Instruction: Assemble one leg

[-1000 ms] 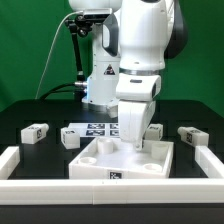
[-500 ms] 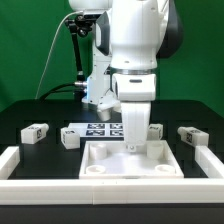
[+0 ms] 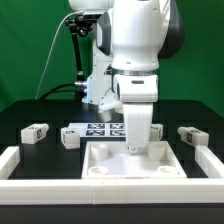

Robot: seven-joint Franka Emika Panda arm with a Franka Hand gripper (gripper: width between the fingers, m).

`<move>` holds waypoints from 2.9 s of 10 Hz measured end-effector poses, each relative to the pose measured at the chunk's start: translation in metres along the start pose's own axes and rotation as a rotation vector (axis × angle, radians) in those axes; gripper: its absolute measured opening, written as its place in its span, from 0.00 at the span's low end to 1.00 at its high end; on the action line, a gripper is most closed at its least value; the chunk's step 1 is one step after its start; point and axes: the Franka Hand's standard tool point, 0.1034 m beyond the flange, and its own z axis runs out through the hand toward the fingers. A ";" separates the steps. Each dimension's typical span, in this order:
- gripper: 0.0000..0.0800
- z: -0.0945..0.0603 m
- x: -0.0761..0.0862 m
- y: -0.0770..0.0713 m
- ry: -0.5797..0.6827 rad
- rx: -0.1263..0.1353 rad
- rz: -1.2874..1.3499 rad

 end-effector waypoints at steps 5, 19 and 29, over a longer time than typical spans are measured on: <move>0.07 0.002 0.032 0.002 0.022 -0.009 -0.041; 0.77 0.003 0.046 0.004 0.025 -0.005 0.049; 0.81 -0.048 0.078 -0.009 0.011 -0.061 0.231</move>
Offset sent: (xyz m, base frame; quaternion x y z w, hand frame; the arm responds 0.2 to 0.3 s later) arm 0.0006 0.0284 -0.0138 0.0119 0.0197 -0.0441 0.9988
